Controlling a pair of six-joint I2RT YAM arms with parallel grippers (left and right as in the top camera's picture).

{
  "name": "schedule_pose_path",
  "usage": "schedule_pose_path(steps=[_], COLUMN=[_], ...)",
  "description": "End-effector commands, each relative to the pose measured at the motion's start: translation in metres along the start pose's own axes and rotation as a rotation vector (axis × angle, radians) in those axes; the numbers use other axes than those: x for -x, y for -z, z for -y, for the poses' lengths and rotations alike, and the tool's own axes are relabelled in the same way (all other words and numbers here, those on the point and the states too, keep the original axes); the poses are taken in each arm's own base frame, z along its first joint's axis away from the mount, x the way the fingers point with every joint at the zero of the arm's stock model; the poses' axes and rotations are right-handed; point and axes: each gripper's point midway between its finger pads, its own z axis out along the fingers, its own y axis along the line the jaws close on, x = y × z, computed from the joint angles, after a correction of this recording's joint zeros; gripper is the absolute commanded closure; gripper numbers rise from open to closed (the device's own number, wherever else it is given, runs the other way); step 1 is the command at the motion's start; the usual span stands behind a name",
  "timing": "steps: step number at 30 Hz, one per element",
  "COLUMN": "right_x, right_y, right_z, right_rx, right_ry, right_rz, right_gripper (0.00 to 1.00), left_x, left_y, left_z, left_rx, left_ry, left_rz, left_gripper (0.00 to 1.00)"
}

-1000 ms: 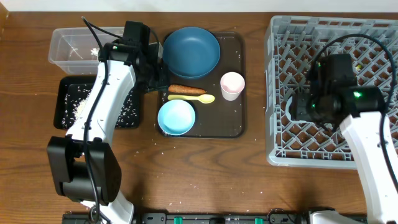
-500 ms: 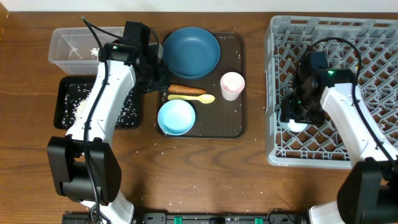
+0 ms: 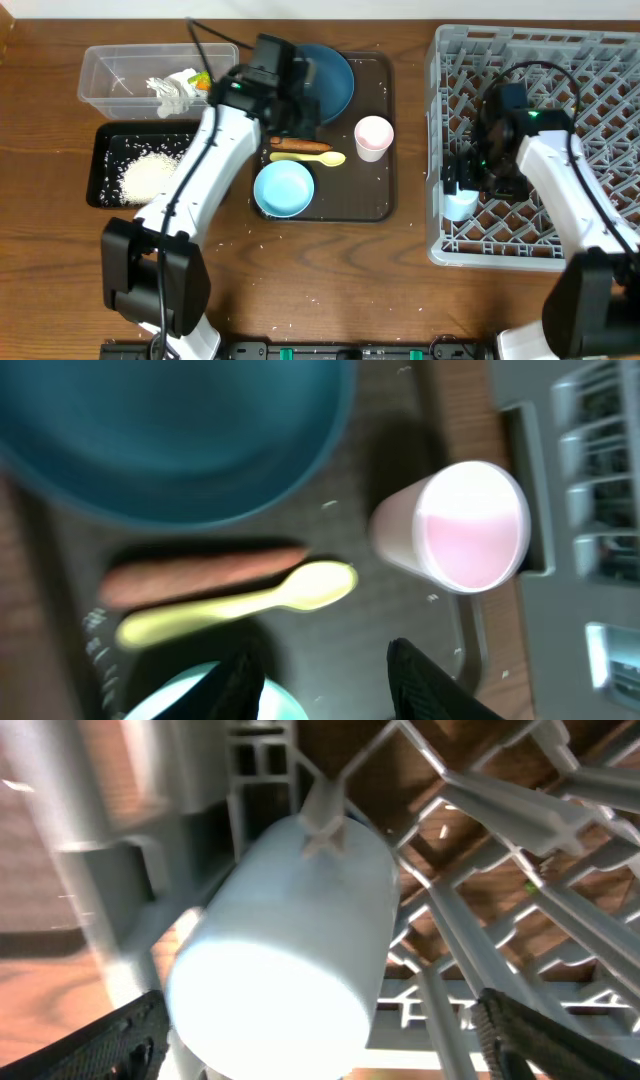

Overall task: Sort waste into correct bins and load items into the dishwasher rack
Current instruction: 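Grasp the pink cup with the left gripper and lift it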

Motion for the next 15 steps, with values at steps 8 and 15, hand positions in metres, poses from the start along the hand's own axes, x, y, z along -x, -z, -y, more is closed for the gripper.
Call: schedule_pose_path(steps=[8,15], right_x=[0.019,0.013], right_y=[0.093,0.112], right_z=[0.007,0.007], right_rx=[0.057,0.058], right_ry=[-0.013,0.003], right_rz=[0.334,0.397], right_gripper=[0.02,0.03], left_x=[0.011,-0.014], left_y=[-0.067,-0.117], left_z=[0.04,0.051], left_rx=[0.022,0.015], left_ry=[-0.145,-0.18], left_rz=[0.07,-0.005], left_gripper=[0.39,0.39])
